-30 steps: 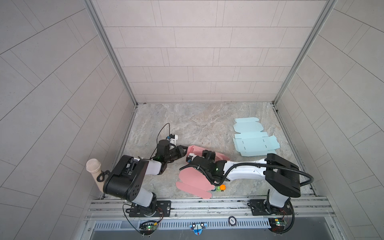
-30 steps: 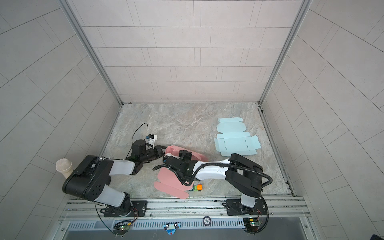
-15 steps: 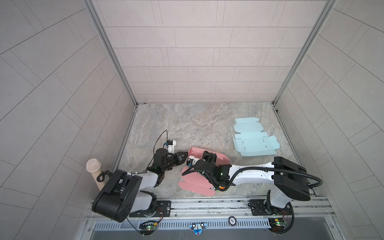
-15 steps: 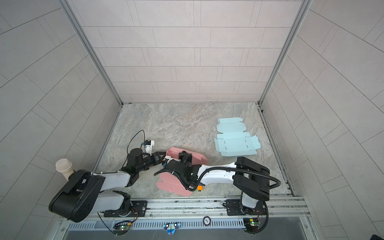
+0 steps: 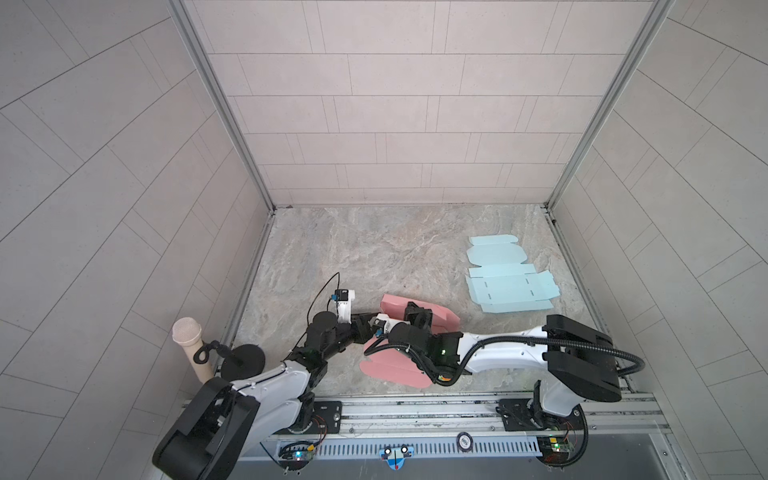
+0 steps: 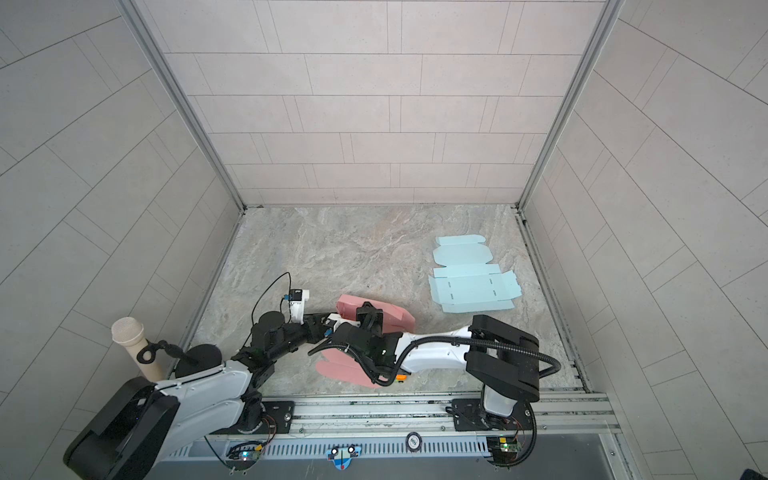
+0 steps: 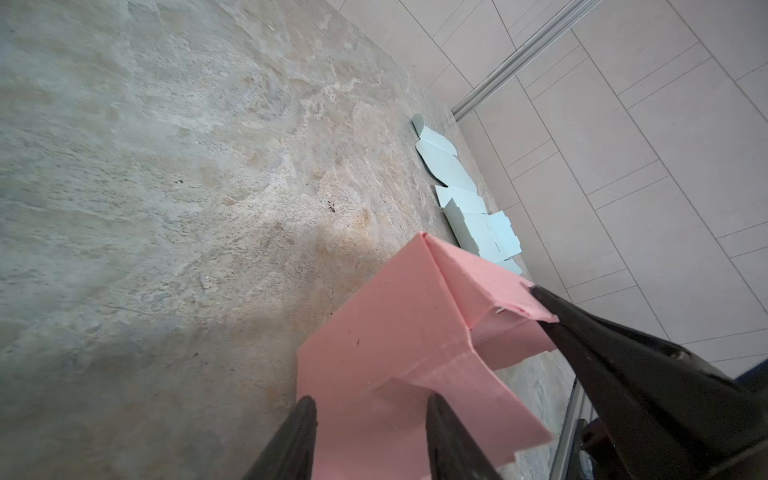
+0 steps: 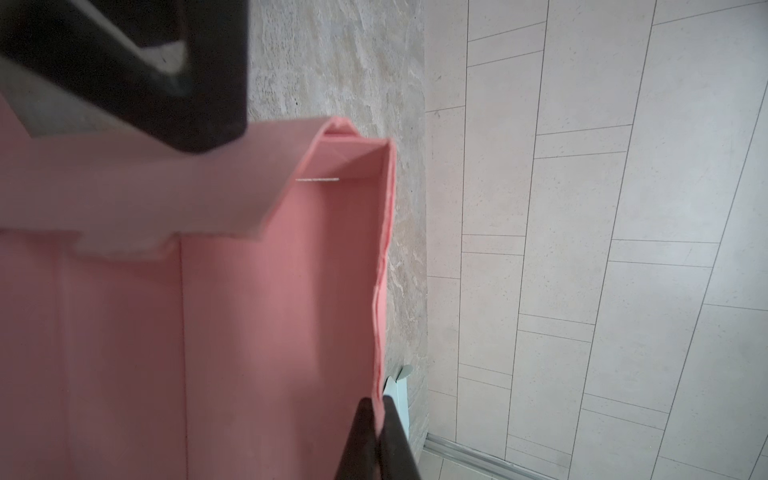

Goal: Fold the paper box

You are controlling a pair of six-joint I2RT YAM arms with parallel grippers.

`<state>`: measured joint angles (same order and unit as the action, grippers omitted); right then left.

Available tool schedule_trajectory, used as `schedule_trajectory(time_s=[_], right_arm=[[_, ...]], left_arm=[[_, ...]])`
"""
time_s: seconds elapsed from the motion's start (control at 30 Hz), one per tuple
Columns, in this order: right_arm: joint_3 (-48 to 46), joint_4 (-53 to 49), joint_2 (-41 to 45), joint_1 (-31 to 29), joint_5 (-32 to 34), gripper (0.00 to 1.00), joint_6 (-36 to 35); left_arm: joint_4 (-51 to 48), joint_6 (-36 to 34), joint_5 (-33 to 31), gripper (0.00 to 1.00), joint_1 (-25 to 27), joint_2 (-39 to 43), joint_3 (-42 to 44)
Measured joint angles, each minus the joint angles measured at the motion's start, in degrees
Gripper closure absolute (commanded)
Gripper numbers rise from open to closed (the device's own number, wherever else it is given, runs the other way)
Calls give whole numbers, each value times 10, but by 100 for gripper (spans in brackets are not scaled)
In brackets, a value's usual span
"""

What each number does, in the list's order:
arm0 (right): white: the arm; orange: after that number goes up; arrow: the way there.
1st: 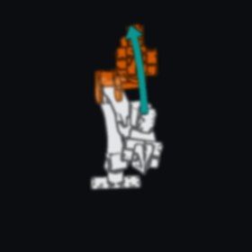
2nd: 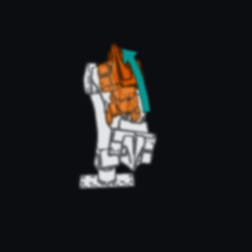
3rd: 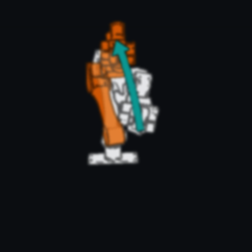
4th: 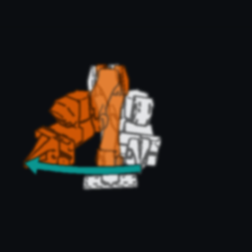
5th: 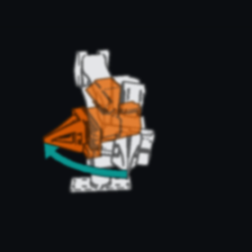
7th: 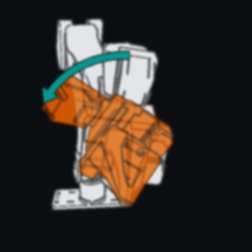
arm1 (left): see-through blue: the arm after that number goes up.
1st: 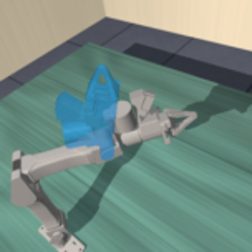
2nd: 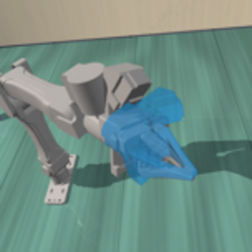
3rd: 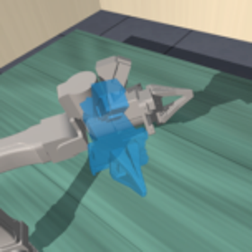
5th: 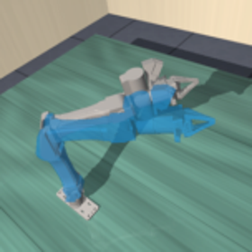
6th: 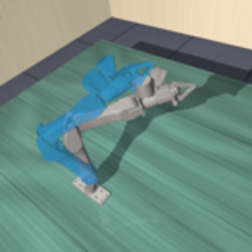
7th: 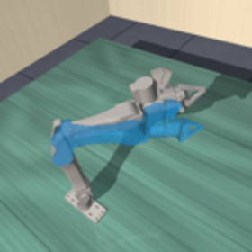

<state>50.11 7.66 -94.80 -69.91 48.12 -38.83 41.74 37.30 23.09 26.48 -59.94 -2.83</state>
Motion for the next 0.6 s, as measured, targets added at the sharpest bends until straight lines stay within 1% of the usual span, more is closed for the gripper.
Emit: schedule_trajectory(time_s=[0.17,0.37,0.43,0.6], right_arm=[[-1,7,0,-6,4,100,-2],[-6,11,0,-11,4,100,-2],[-6,11,0,-11,4,100,-2],[-7,14,-5,-11,6,100,-3]], left_arm=[[-6,-17,-15,51,3,0,1],[4,-32,-18,47,5,-34,1],[12,-38,-20,46,11,-44,1],[34,-45,-30,46,45,-59,1]])
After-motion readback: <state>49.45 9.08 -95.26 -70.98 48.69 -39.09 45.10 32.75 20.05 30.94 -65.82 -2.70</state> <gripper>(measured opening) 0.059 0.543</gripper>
